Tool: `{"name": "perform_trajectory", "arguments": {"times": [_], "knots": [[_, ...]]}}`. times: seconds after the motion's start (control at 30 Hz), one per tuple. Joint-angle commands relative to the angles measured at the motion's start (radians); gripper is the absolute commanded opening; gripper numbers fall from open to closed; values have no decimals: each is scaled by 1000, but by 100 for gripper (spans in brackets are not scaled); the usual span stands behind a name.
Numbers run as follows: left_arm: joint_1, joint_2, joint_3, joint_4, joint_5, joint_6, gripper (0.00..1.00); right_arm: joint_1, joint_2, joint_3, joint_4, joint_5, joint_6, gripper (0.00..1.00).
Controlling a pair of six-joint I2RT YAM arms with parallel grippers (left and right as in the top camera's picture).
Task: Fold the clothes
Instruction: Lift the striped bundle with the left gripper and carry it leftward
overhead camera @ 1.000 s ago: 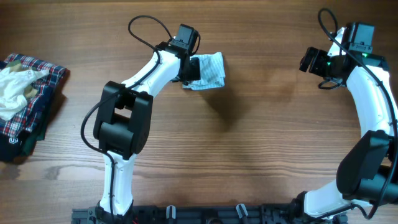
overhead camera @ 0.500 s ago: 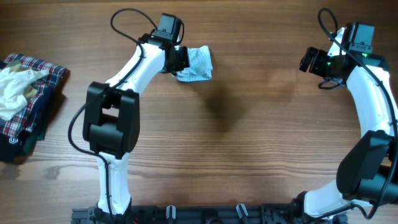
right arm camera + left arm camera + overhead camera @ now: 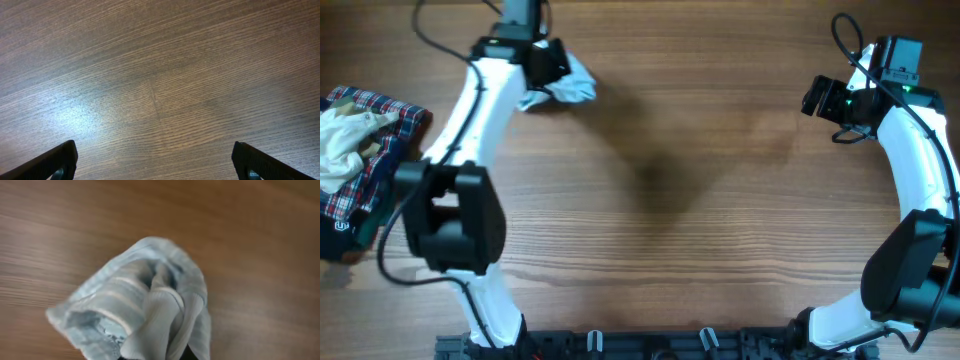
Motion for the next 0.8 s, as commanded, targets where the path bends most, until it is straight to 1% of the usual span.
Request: {"name": "perform_trajectory", "arguments": {"times": [0.0, 0.23, 0.3, 0.4, 0.57, 0.63, 0.7, 0.77], "knots": [[60, -51, 21, -19, 34, 32, 4, 2, 2, -9, 0, 11, 7, 100], [42, 38, 13, -75, 36, 21, 4, 2, 2, -9, 0, 11, 7, 100], [42, 62, 13, -117, 37, -19, 4, 2, 2, -9, 0, 11, 7, 100], [33, 95, 11, -190, 37, -33, 4, 2, 2, -9, 0, 11, 7, 100], [23, 102, 11, -279, 20, -134, 4, 2, 2, -9, 0, 11, 7, 100], [23, 104, 11, -304, -19, -159, 4, 2, 2, -9, 0, 11, 8, 100], [23, 104, -6, -302, -27, -166, 4, 3, 2, -9, 0, 11, 7, 100], [23, 105, -39, -285, -27, -180, 11, 3, 2, -9, 0, 11, 7, 100]]}}
